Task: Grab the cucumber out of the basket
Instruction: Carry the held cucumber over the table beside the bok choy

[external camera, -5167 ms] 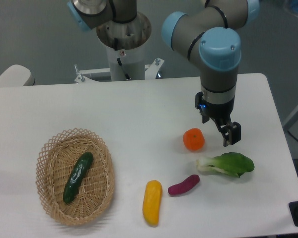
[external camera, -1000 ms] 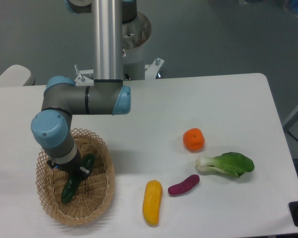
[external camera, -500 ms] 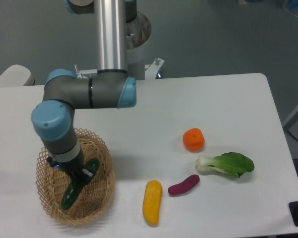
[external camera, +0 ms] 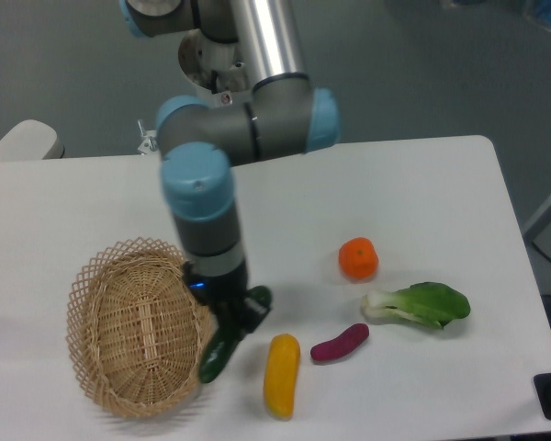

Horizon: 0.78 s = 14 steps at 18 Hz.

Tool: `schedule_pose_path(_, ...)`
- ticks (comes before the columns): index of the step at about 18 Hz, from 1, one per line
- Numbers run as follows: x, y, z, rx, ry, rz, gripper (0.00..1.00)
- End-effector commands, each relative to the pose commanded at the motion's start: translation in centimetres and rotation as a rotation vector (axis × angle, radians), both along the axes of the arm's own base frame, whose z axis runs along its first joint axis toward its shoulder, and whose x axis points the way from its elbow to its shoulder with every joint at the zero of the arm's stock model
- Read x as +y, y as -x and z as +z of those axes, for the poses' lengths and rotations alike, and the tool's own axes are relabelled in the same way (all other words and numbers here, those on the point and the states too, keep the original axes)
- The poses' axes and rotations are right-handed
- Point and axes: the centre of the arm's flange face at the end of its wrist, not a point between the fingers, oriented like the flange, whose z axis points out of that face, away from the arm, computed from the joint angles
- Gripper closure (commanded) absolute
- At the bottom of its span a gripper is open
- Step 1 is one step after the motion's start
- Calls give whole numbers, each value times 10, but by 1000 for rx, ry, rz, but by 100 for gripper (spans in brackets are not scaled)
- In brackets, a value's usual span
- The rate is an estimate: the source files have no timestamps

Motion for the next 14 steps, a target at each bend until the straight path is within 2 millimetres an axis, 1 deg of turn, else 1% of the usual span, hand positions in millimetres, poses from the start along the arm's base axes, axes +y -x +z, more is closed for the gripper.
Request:
schedule_pose_path(2,-23,22,5,-4,26,-26,78)
schedule_pose_path(4,-37,38,3,-9,49,-61,78)
schedule_pose_path(6,-54,49,11,-5,63,-92,78)
schedule_pose_path(7,-62,57,12,-7,71,-104,78)
schedule_pose_path(10,-76,69,15,-7,82,-126,78)
schedule_pose_path(14,-86,80,14,-5,88,-146,78)
